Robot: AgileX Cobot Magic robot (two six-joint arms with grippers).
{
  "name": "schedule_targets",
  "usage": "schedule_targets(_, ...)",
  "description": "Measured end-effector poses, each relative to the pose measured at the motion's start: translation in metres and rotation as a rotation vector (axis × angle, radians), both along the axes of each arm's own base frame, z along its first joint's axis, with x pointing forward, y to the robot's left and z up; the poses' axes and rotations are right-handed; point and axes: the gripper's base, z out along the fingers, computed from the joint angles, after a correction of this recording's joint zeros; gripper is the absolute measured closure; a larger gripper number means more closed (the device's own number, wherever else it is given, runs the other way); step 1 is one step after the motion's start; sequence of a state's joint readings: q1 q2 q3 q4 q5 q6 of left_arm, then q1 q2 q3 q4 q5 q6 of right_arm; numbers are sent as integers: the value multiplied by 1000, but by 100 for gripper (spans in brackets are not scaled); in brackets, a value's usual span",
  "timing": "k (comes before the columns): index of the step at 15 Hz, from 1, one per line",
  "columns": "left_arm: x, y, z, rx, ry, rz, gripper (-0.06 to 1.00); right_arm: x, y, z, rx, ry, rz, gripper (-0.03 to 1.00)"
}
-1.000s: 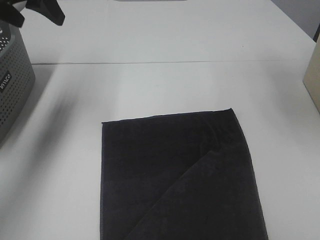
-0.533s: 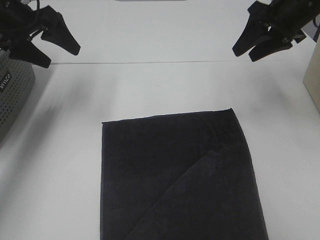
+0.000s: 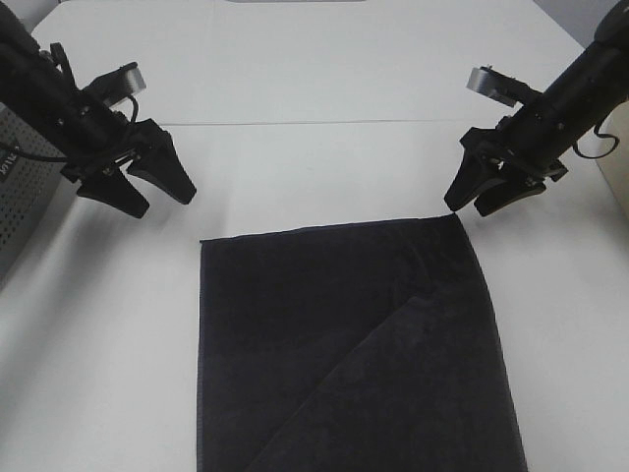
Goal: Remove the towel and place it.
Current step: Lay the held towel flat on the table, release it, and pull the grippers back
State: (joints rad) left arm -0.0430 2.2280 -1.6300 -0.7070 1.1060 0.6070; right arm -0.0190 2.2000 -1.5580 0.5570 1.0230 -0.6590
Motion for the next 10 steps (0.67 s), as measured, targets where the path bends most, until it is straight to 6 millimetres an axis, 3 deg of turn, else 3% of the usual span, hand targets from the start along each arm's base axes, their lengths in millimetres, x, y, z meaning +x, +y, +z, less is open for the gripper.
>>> schedule_targets(7, -19, 2, -40, 11, -7, 34, 12, 9, -1, -8, -11, -113, -27, 39)
schedule_targets(10, -18, -11, -41, -21, -31, 21, 12, 8, -1, -35, -10, -52, -29, 39)
